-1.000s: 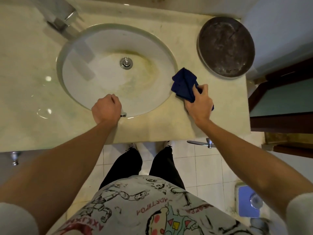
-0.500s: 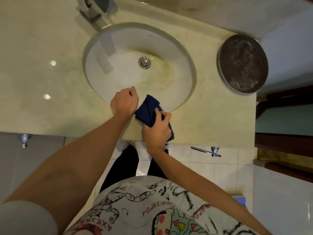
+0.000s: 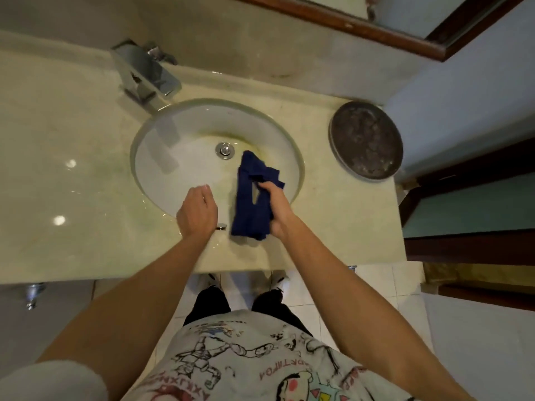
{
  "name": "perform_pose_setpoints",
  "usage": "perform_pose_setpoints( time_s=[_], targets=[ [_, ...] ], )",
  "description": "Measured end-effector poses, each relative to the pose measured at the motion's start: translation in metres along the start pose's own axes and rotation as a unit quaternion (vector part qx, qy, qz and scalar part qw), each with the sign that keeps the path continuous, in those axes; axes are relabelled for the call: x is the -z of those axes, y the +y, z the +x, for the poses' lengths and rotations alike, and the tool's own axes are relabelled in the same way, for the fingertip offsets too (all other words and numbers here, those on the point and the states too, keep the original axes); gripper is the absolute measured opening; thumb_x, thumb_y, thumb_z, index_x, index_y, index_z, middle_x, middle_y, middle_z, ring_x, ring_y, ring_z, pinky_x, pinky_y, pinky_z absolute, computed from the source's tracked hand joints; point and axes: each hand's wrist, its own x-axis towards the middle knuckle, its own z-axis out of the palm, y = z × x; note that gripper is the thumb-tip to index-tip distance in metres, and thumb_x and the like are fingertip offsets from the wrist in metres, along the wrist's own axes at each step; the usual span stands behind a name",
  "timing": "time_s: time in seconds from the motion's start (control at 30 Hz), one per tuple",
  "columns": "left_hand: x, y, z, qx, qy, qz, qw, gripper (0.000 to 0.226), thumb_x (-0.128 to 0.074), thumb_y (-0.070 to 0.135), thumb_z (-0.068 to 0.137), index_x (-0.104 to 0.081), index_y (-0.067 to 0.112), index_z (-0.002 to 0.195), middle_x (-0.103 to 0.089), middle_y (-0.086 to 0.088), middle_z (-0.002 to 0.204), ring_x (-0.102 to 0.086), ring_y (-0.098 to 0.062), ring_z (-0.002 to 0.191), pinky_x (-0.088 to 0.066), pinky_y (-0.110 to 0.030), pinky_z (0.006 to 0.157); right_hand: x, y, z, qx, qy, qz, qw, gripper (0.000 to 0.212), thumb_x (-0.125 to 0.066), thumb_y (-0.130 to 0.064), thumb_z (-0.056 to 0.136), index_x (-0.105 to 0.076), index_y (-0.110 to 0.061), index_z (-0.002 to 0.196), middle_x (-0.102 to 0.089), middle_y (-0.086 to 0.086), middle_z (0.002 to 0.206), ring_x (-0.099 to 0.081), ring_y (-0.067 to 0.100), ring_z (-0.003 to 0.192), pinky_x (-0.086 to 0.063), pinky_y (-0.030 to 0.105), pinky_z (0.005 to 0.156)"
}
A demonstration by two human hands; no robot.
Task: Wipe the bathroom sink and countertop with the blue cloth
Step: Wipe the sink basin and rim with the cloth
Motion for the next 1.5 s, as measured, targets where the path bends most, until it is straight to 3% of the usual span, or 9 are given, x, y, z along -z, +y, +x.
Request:
perform_pose_setpoints(
  time_s=[0.1, 0.2, 0.33, 0.47, 0.63, 0.83, 1.13, 1.3, 1.5],
  targets=[
    [-0.003, -0.001, 0.001, -0.001, -0.019, 0.053, 0.998, 0.048, -0.024, 0.036, 0.108, -0.060, 0.010, 0.090, -0.064, -0.008, 0.099, -0.062, -0.035, 0.082, -0.046, -0.041, 0.080, 0.049, -0.024, 0.001, 0.026, 0.024, -0.010, 0.999, 0.033, -0.074, -0.033, 0.086, -0.070, -0.011, 0.111, -0.074, 0.014, 0.105, -0.070, 0.030, 0.093, -0.058, 0.043, 0.082],
    [-0.005, 0.003, 0.004, 0.010, -0.028, 0.075, 0.997, 0.048, -0.024, 0.034, 0.107, -0.055, 0.008, 0.083, -0.062, -0.011, 0.092, -0.058, -0.036, 0.072, -0.045, -0.041, 0.075, 0.084, -0.049, 0.004, 0.104, 0.154, -0.081, 0.979, 0.030, -0.080, -0.029, 0.083, -0.070, -0.010, 0.104, -0.075, 0.012, 0.104, -0.072, 0.029, 0.093, -0.060, 0.040, 0.080],
    [-0.010, 0.002, 0.007, 0.016, -0.038, 0.111, 0.993, 0.050, -0.023, 0.034, 0.108, -0.058, 0.007, 0.085, -0.063, -0.010, 0.092, -0.062, -0.038, 0.076, -0.047, -0.042, 0.077, 0.115, -0.070, 0.011, 0.293, 0.309, -0.197, 0.883, 0.010, -0.072, -0.020, 0.089, -0.066, -0.012, 0.091, -0.069, 0.006, 0.089, -0.066, 0.023, 0.083, -0.050, 0.031, 0.068],
    [-0.013, 0.002, 0.010, 0.029, -0.047, 0.128, 0.990, 0.051, -0.023, 0.034, 0.107, -0.059, 0.008, 0.083, -0.062, -0.007, 0.087, -0.062, -0.036, 0.074, -0.048, -0.041, 0.075, 0.130, -0.059, 0.035, 0.293, 0.401, -0.318, 0.807, 0.016, -0.059, -0.020, 0.096, -0.061, -0.004, 0.101, -0.061, 0.007, 0.088, -0.058, 0.023, 0.081, -0.043, 0.031, 0.070],
    [-0.016, 0.003, 0.010, 0.035, -0.033, 0.145, 0.988, 0.049, -0.028, 0.035, 0.106, -0.056, 0.008, 0.076, -0.058, -0.006, 0.077, -0.058, -0.036, 0.068, -0.042, -0.038, 0.068, 0.109, -0.027, 0.063, 0.298, 0.351, -0.403, 0.791, 0.015, -0.061, -0.008, 0.091, -0.055, -0.003, 0.104, -0.059, 0.007, 0.095, -0.054, 0.023, 0.080, -0.043, 0.033, 0.072],
    [-0.014, 0.006, 0.008, 0.047, -0.049, 0.160, 0.985, 0.051, -0.027, 0.041, 0.104, -0.053, 0.013, 0.071, -0.053, 0.000, 0.072, -0.056, -0.029, 0.064, -0.046, -0.039, 0.068, 0.075, -0.090, 0.084, 0.318, 0.160, -0.257, 0.898, 0.011, -0.065, -0.008, 0.091, -0.069, -0.008, 0.101, -0.068, 0.002, 0.087, -0.061, 0.011, 0.074, -0.049, 0.021, 0.065],
    [-0.012, 0.010, 0.005, 0.060, -0.022, 0.156, 0.986, 0.045, -0.037, 0.046, 0.103, -0.042, 0.024, 0.063, -0.048, 0.006, 0.065, -0.054, -0.022, 0.059, -0.046, -0.033, 0.064, 0.023, -0.197, 0.120, 0.374, 0.096, -0.202, 0.900, 0.021, -0.063, -0.008, 0.093, -0.064, -0.021, 0.110, -0.068, -0.008, 0.093, -0.065, 0.004, 0.080, -0.050, 0.013, 0.065],
    [-0.013, 0.011, 0.004, 0.068, 0.001, 0.151, 0.986, 0.046, -0.044, 0.044, 0.102, -0.040, 0.024, 0.060, -0.046, 0.006, 0.061, -0.053, -0.020, 0.058, -0.046, -0.033, 0.063, -0.007, -0.203, 0.154, 0.423, 0.113, -0.286, 0.853, 0.031, -0.061, -0.005, 0.088, -0.066, -0.015, 0.117, -0.069, -0.002, 0.106, -0.064, 0.010, 0.091, -0.053, 0.019, 0.079],
    [-0.014, 0.013, 0.006, 0.077, 0.012, 0.153, 0.985, 0.043, -0.048, 0.044, 0.101, -0.047, 0.025, 0.062, -0.052, 0.006, 0.062, -0.056, -0.017, 0.056, -0.040, -0.030, 0.059, -0.058, -0.172, 0.179, 0.428, 0.130, -0.470, 0.761, 0.022, -0.061, -0.004, 0.084, -0.062, -0.005, 0.106, -0.061, 0.010, 0.112, -0.061, 0.026, 0.091, -0.048, 0.035, 0.073]
  ],
)
